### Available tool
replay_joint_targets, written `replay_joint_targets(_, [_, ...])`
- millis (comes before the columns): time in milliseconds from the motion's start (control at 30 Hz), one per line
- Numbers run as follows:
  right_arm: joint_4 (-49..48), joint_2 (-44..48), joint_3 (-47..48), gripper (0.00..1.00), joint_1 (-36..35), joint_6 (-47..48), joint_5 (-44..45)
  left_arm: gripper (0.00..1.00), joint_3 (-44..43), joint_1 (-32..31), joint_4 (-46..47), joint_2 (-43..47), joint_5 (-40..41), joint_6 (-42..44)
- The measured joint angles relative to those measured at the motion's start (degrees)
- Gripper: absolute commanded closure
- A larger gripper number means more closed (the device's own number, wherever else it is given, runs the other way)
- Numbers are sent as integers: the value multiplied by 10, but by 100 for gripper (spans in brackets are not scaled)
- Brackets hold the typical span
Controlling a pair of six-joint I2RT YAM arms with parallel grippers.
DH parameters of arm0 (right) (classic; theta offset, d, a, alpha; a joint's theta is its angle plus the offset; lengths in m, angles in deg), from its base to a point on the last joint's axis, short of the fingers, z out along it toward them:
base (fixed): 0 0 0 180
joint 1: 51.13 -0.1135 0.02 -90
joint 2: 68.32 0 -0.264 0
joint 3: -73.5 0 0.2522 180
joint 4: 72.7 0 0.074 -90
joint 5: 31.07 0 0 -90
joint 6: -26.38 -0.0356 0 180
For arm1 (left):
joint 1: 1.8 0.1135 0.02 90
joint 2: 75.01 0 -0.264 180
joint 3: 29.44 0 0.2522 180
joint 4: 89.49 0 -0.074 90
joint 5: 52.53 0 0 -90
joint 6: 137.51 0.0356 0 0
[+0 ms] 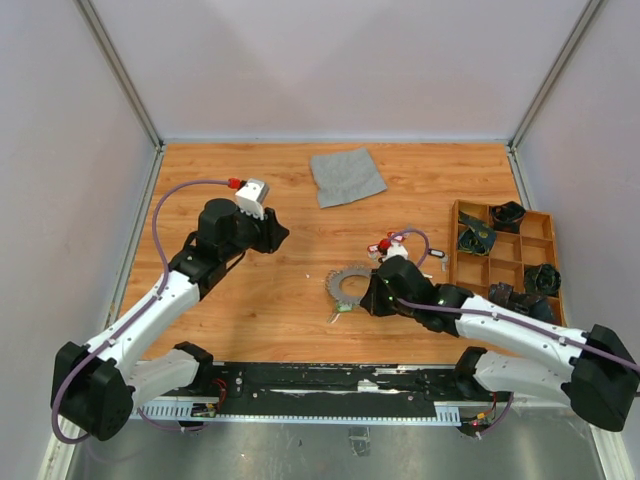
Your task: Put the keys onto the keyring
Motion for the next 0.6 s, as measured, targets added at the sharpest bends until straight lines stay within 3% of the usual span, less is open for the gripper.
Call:
replay_joint_targets(333, [146,33,115,100,0,194,51,61,-14,5,-2,3,-29,22])
replay_joint_targets(600, [155,97,145,100,0,376,86,58,-24,2,-5,36,-40,26])
